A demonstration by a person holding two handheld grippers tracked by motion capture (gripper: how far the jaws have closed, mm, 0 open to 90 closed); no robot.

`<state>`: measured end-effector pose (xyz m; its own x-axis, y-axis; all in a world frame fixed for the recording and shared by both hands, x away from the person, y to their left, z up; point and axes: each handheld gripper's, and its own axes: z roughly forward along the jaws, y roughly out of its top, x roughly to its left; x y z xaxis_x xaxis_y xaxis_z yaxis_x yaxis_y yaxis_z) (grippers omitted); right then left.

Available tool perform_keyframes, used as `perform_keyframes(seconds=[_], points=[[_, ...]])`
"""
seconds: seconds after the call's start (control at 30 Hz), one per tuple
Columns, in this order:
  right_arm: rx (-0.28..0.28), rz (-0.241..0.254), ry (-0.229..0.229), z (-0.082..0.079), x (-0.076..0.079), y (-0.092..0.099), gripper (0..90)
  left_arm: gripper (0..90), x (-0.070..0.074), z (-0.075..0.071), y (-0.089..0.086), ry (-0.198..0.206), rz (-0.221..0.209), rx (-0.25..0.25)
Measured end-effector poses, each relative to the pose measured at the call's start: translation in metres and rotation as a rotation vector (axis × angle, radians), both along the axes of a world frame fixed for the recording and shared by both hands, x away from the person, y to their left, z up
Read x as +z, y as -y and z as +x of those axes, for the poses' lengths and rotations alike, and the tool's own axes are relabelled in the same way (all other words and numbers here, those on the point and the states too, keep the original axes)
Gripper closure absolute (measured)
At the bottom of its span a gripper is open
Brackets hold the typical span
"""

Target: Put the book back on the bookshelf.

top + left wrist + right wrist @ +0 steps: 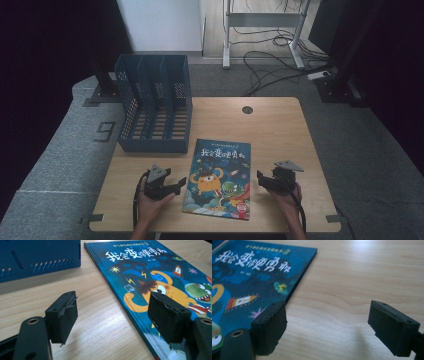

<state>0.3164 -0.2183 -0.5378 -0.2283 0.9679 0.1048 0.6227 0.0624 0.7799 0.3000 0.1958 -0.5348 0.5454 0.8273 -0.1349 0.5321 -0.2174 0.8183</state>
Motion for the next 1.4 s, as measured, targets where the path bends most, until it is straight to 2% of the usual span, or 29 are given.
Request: perform_keyframes(seconds=[0.1, 0.43, 0.5, 0.63, 0.87, 1.17, 1.4], points=[[0.007, 0.003, 0.008, -0.002, 0.000, -0.003, 14.6, 24.0, 0.000, 0.000, 0.003, -0.005, 0.015, -0.001], [0.055, -0.004, 0.005, -0.006, -0.002, -0.017, 15.3, 24.0, 0.000, -0.002, 0.012, -0.008, 0.005, -0.023], [0.064, 0.011, 0.002, -0.006, -0.002, -0.020, 15.7, 24.0, 0.000, -0.003, 0.016, -0.008, 0.009, -0.039], [0.075, 0.011, 0.004, -0.007, -0.002, -0.026, 15.9, 23.9, -0.001, -0.004, 0.023, -0.011, 0.023, -0.057], [0.102, 0.028, 0.009, -0.009, -0.001, -0.034, 15.9, 23.8, -0.001, -0.005, 0.027, -0.012, 0.017, -0.065], [0.140, 0.039, -0.012, -0.010, -0.004, -0.049, 15.7, 23.3, -0.006, -0.005, 0.040, -0.042, 0.037, -0.089], [0.158, 0.025, -0.036, -0.011, -0.009, -0.062, 14.9, 22.7, -0.010, -0.006, 0.049, -0.059, 0.050, -0.104]])
